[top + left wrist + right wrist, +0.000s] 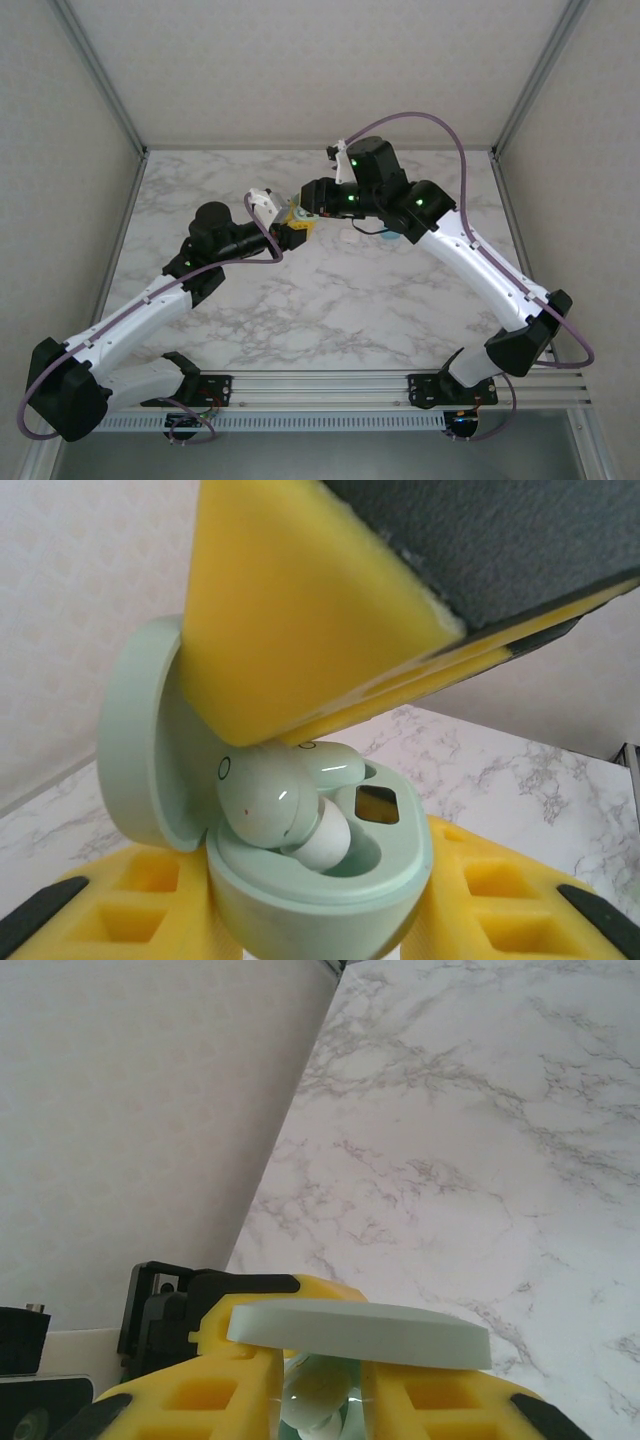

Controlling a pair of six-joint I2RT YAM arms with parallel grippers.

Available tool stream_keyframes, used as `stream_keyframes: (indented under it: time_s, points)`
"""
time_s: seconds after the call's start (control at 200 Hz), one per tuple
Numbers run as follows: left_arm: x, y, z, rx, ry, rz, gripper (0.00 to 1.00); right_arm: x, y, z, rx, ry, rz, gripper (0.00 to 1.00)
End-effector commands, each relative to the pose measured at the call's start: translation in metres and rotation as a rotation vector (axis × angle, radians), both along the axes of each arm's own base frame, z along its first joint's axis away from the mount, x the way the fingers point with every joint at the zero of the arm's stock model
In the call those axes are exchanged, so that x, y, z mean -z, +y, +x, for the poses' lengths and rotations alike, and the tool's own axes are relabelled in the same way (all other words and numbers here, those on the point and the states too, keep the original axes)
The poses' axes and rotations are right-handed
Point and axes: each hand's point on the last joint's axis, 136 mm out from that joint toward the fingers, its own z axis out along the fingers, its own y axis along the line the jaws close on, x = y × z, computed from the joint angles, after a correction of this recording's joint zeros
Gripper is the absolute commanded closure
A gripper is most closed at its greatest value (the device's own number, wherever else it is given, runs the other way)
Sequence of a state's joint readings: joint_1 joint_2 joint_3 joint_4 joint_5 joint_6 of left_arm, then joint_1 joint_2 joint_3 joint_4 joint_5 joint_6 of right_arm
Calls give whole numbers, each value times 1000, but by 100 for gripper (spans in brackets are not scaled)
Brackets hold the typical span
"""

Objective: Insert the wireless bluetooth earbuds into the charging case

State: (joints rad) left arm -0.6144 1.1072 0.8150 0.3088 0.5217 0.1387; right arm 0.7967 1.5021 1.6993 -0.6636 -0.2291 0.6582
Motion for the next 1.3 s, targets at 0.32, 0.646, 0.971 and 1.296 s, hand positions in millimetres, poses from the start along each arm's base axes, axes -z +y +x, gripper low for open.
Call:
stream_keyframes:
  time_s: [0.32,0.646,0.971,1.296]
  points:
    - [-28,-3,-6,21,-71,-47,81,6,0,-13,-41,-17,-71,73]
    - [-27,-3,-4,16,-69,-45,81,2,0,-22,-79,-19,-53,73]
    - [-28,-4,-4,18,-67,-46,81,-6,3,-32,-141,-52,-15,73]
    - [-26,-4,-7,28,-63,-39,81,-19,-8,-24,-68,-107,-14,69]
